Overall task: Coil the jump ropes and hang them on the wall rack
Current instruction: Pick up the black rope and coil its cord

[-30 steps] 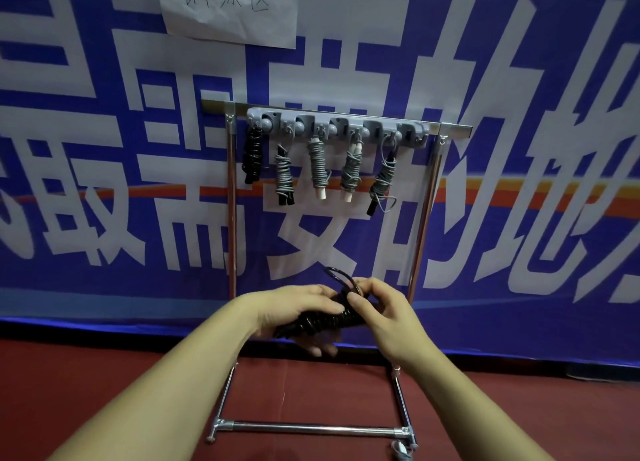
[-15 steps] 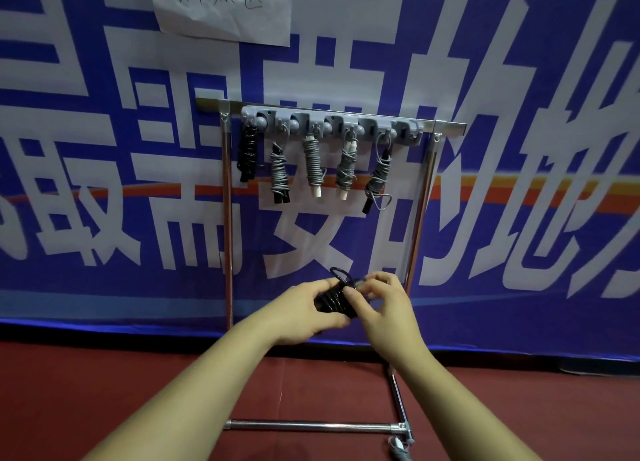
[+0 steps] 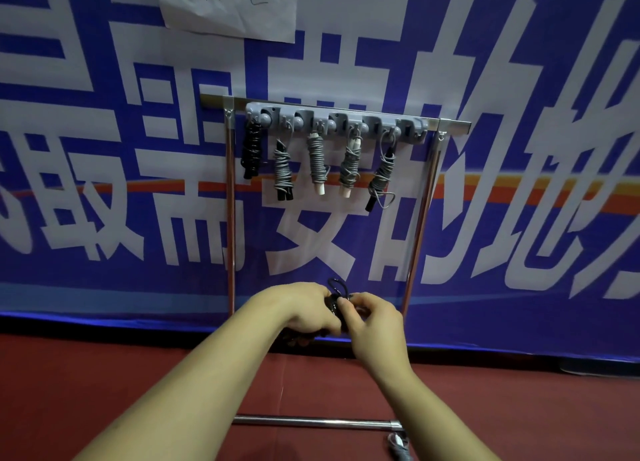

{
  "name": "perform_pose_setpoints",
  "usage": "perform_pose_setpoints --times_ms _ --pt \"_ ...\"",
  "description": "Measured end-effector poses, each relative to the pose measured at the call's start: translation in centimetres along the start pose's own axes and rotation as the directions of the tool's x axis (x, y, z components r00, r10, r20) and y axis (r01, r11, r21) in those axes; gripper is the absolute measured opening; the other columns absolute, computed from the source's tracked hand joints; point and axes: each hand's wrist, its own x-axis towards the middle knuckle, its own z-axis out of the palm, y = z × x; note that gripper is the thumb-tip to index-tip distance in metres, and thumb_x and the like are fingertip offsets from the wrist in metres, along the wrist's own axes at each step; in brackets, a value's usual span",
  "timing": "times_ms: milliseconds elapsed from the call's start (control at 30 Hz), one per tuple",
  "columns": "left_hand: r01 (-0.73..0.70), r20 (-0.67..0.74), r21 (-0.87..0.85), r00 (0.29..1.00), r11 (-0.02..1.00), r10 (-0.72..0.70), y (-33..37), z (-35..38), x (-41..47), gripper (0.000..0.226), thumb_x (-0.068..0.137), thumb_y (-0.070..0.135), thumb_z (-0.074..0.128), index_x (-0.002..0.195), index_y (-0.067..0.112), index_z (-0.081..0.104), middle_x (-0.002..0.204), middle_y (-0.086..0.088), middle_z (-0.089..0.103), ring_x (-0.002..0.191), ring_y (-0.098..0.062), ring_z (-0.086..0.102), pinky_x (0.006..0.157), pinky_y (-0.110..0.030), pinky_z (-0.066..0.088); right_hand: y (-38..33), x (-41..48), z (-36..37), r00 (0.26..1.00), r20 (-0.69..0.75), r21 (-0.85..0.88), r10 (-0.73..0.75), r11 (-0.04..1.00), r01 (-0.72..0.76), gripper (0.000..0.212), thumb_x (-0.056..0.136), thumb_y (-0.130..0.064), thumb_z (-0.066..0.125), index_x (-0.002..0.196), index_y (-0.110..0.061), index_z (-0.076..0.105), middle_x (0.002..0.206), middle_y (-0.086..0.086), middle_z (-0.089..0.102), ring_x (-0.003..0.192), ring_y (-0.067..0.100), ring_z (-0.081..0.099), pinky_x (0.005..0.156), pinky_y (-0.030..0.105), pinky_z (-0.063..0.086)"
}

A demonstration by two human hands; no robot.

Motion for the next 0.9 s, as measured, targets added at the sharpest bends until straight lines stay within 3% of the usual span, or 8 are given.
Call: perform_pose_setpoints --times_ms 100,200,300,400,467,567,667,900 --pt "0.023 -0.023 0.031 0.999 0.999 -0.023 -0.5 0.2 0.0 0.040 0.078 0.037 0.067 0.112 0.016 0.065 0.092 -0.006 0.075 0.068 -0.020 0.065 0.071 -0.035 0.058 0.0 -0.4 0.5 1.000 0.006 -0.021 0.008 1.000 -0.007 0.019 0.092 -0.035 0.068 0.078 -0.023 0.073 0.074 -0.012 0.072 0.074 0.002 0.067 0.067 0.022 0.052" --pt "0.018 -0.173 0.065 0.985 0.998 -0.007 -0.8 1.1 0.2 0.037 0.077 0.051 0.062 0.100 0.022 0.066 0.086 0.005 0.071 0.075 -0.019 0.069 0.069 -0.034 0.054 -0.6 0.0 0.5 0.998 -0.001 -0.059 0.063 0.996 -0.063 0.016 0.092 -0.038 0.067 0.086 -0.023 0.070 0.079 -0.010 0.070 0.073 0.006 0.066 0.064 0.024 0.050" --pt "0.032 -0.336 0.250 0.940 0.968 0.056 -1.3 2.0 0.2 0.034 0.084 0.060 0.054 0.096 0.030 0.062 0.089 0.007 0.066 0.082 -0.019 0.063 0.068 -0.034 0.046 -1.2 0.5 0.4 0.993 0.049 -0.169 0.108 0.981 -0.099 0.014 0.093 -0.040 0.063 0.093 -0.026 0.064 0.087 -0.009 0.067 0.080 0.011 0.065 0.072 0.031 0.053" --pt "-0.027 -0.398 0.243 0.909 0.970 0.125 -1.7 2.6 0.4 0.034 0.088 0.059 0.052 0.102 0.030 0.063 0.092 0.007 0.067 0.082 -0.020 0.063 0.069 -0.033 0.045 -1.4 0.6 0.7 0.999 0.015 -0.241 0.047 0.970 -0.042 0.018 0.095 -0.041 0.061 0.093 -0.024 0.064 0.102 -0.007 0.057 0.095 0.013 0.058 0.077 0.033 0.050" --pt "-0.082 -0.406 0.181 0.902 0.980 0.150 -2.1 2.7 0.6 0.038 0.084 0.067 0.052 0.099 0.034 0.062 0.088 0.010 0.068 0.080 -0.016 0.064 0.068 -0.034 0.047 -1.3 0.8 0.6 1.000 -0.014 -0.138 -0.008 0.990 0.006 0.018 0.097 -0.036 0.061 0.090 -0.019 0.066 0.099 -0.006 0.056 0.092 0.012 0.056 0.077 0.029 0.046" --pt "-0.189 -0.403 -0.057 0.903 0.980 0.151 -3.1 2.5 1.2 0.047 0.074 0.079 0.057 0.088 0.035 0.063 0.073 0.012 0.066 0.064 -0.008 0.060 0.062 -0.032 0.046 -1.2 1.2 -0.5 0.999 -0.030 0.191 0.042 0.981 -0.036 0.022 0.099 -0.027 0.059 0.083 -0.013 0.064 0.071 -0.003 0.064 0.066 0.012 0.058 0.067 0.034 0.048" --pt "-0.335 -0.405 -0.373 0.898 0.865 0.174 -4.1 2.2 1.3 0.040 0.083 0.064 0.067 0.091 0.024 0.070 0.065 0.005 0.065 0.053 -0.013 0.058 0.059 -0.033 0.046 -1.4 1.4 -2.3 0.990 0.047 0.503 0.130 0.854 -0.135 0.024 0.102 -0.019 0.055 0.090 0.000 0.062 0.068 0.009 0.064 0.062 0.022 0.063 0.067 0.037 0.060" --pt "-0.293 -0.357 -0.559 0.929 0.776 0.094 -4.0 2.1 1.3 0.046 0.093 0.056 0.050 0.093 0.013 0.069 0.070 -0.003 0.067 0.057 -0.023 0.061 0.052 -0.029 0.042 -1.3 0.2 -1.7 0.991 0.126 0.413 0.050 0.905 -0.098 0.018 0.101 -0.019 0.057 0.093 -0.006 0.066 0.074 0.014 0.071 0.071 0.024 0.072 0.075 0.034 0.061"
